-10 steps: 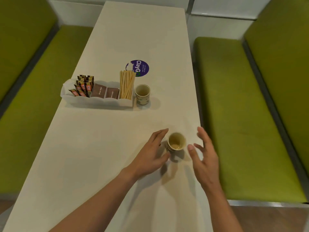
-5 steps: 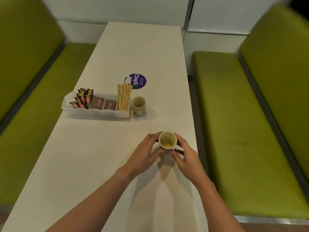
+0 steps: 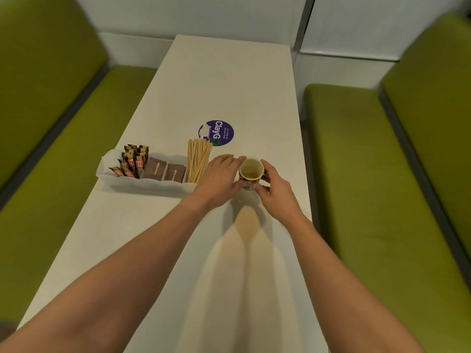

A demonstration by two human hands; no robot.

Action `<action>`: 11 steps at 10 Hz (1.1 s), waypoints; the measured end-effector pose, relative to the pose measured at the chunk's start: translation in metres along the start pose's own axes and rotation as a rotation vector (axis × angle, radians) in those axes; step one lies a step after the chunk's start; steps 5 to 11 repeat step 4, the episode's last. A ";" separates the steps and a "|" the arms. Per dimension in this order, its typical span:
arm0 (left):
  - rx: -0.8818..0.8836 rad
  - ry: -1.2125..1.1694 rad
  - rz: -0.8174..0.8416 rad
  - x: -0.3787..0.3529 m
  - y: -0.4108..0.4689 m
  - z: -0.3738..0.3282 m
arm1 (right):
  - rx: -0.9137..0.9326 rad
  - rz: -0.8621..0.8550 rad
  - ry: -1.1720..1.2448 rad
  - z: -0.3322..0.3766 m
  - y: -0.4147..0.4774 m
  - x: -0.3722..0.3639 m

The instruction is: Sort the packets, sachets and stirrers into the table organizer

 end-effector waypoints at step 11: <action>-0.005 0.177 0.096 -0.015 0.003 0.004 | -0.069 0.021 0.015 -0.022 0.007 -0.012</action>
Point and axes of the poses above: each hand's wrist, its own y-axis towards the middle knuckle, its own x-axis out of the back of the hand, z = x × y, the point moved 8 cm from there along y, towards the middle knuckle, and after that the axes turned 7 degrees about y, right-handed, at the moved point
